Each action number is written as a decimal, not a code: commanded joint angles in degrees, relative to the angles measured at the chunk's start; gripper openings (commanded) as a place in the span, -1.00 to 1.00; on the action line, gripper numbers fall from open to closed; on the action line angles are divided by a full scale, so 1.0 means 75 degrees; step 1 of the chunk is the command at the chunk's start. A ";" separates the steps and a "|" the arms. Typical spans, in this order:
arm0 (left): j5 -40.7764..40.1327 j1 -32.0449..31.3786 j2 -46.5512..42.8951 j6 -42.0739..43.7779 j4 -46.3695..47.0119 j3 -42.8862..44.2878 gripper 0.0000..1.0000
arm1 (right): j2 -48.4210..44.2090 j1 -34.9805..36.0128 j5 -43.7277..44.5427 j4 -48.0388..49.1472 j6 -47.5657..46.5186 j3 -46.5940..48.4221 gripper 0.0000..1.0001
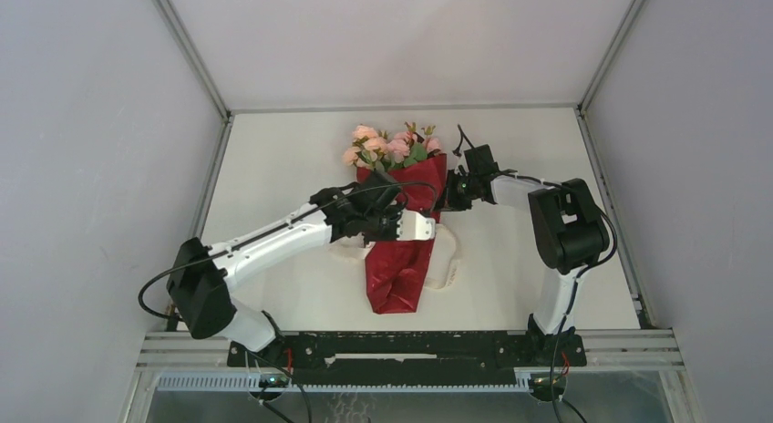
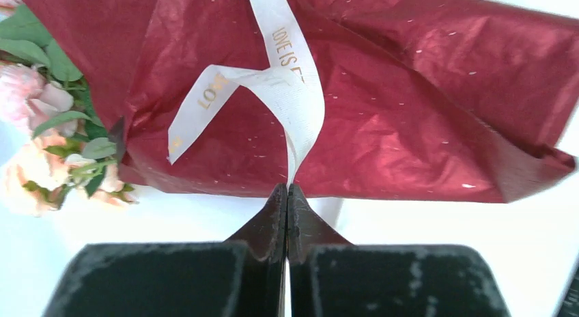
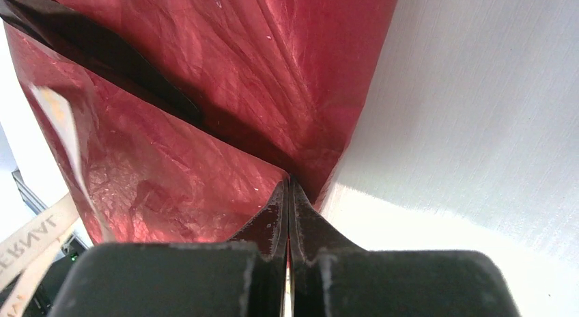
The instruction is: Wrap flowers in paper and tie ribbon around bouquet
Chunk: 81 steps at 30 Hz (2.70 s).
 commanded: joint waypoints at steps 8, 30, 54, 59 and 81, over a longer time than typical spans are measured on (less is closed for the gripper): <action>0.0385 -0.0032 -0.0024 -0.1311 -0.1573 0.2010 -1.00 | 0.0133 -0.0130 -0.0122 -0.0029 -0.0292 0.0069 -1.00; 0.0779 0.1227 0.2368 -0.1753 0.1409 0.2638 -1.00 | 0.0040 -0.0194 -0.0712 -0.0165 -0.0613 0.0080 -0.71; 0.0760 0.1266 0.3032 -0.1771 0.1466 0.2783 -1.00 | -0.2072 -0.0574 -0.0386 -0.0946 -0.0936 0.0078 -0.24; 0.0790 0.1264 0.2957 -0.1764 0.1507 0.2767 -1.00 | -0.1425 -0.0490 -0.0717 -0.0945 -0.0696 0.0601 -0.26; 0.0969 0.1270 0.3094 -0.1694 0.1442 0.2954 -1.00 | 0.1322 0.0564 -0.0956 -0.3815 -0.2056 0.3432 -0.66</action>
